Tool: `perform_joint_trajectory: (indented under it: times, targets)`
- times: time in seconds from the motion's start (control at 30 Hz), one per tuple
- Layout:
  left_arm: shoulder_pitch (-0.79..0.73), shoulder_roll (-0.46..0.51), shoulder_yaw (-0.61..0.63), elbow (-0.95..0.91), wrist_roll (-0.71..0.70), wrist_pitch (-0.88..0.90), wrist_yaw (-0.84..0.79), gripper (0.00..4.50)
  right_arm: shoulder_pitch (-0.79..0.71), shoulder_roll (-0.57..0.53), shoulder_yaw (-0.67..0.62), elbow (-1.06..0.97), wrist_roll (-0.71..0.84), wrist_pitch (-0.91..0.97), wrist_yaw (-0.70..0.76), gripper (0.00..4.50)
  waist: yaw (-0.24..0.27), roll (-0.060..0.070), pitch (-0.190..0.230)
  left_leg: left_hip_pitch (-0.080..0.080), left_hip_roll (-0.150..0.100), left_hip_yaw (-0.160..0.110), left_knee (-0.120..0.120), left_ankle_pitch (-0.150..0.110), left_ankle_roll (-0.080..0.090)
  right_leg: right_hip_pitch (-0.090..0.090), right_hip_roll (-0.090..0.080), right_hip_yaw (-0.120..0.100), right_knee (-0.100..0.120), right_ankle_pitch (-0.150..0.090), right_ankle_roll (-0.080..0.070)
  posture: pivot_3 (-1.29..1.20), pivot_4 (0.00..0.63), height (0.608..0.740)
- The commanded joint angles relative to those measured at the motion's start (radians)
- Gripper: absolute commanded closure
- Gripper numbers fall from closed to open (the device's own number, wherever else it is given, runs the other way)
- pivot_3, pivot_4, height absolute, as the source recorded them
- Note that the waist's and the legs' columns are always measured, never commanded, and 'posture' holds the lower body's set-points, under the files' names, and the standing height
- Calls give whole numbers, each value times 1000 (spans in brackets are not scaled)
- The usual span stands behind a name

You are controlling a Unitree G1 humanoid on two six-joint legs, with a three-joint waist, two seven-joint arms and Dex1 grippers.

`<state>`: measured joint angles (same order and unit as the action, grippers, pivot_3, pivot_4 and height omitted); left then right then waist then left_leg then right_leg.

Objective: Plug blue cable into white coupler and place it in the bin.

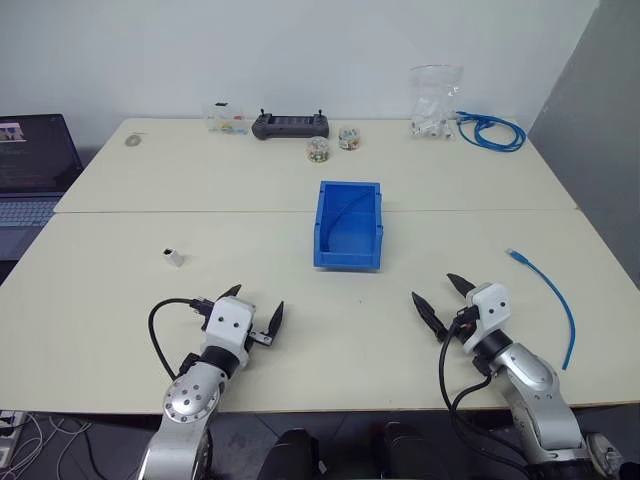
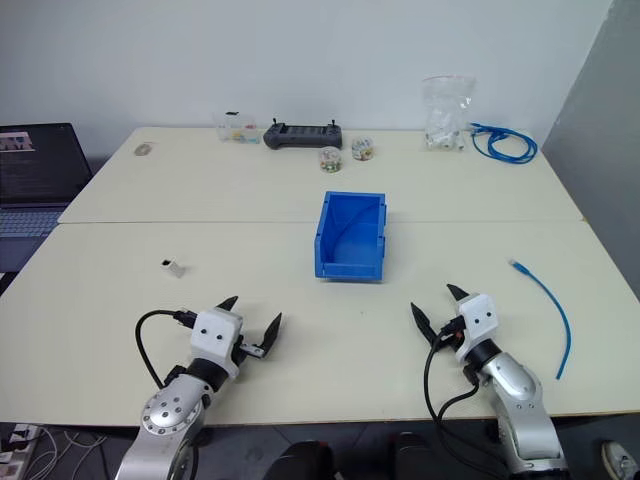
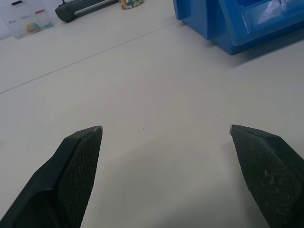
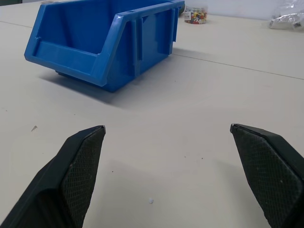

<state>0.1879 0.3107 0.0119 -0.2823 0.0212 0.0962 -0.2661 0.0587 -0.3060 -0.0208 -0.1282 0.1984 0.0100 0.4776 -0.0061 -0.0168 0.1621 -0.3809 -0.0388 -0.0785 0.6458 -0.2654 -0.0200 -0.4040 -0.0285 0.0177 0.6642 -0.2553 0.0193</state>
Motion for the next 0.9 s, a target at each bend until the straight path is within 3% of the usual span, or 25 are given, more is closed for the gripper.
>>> perform_joint_trajectory:
  times: [0.03,0.3,0.5,0.7,0.9]
  targets:
    - [-11,30,11,-19,-46,-66,-70,0,8,-3,-17,-34,-2,-23,-10,17,0,0,0,0,0,0,0,0,0,0,0,0,0,0,0,0,150,740]
    - [-228,110,-48,-93,-283,100,-334,0,40,-15,-58,-141,34,27,-28,17,1,0,0,-1,0,0,0,0,0,0,0,-1,0,0,0,0,150,740]
    - [-466,185,-206,-61,-286,323,-473,0,35,-127,-244,-199,114,165,-46,17,1,0,0,-1,-2,1,1,0,0,0,2,-1,0,0,0,0,150,740]
    - [-650,129,-306,-20,-295,414,-529,0,-84,-296,-381,22,156,339,-27,17,-6,0,0,0,-1,2,1,0,0,0,5,-1,1,1,-1,0,150,740]
    - [-741,84,-376,14,-280,413,-574,0,-243,-470,-309,392,94,456,82,17,-17,0,0,0,-1,3,1,0,0,0,6,0,1,1,-1,0,150,740]
